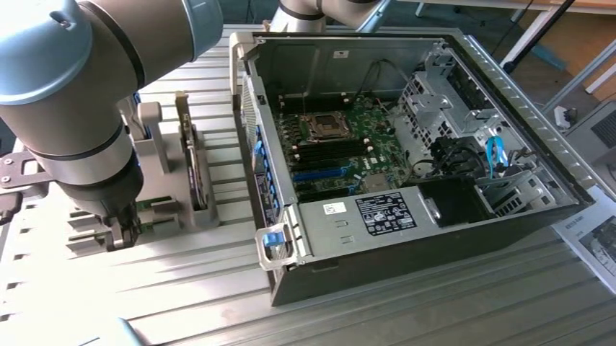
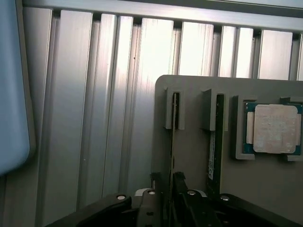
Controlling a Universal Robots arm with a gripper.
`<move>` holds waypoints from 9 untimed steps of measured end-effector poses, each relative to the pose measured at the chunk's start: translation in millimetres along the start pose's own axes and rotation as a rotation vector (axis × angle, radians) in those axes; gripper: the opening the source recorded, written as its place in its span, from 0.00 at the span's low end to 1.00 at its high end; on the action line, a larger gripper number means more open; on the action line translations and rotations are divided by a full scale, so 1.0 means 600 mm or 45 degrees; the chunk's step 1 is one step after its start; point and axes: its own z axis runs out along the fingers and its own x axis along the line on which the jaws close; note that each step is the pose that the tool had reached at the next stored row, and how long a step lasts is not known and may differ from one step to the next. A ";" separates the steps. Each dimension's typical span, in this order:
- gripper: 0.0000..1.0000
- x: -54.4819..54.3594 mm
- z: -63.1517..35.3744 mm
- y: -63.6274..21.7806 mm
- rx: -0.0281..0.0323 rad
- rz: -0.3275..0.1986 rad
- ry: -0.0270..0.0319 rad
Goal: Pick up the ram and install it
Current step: 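Pick up the ram and move it above insertion slot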
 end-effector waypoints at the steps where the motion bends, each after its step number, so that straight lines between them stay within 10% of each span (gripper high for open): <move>1: 0.13 0.000 0.000 0.000 -0.0001 0.000 0.0000; 9: 0.13 0.000 0.000 0.000 -0.0001 0.000 -0.0002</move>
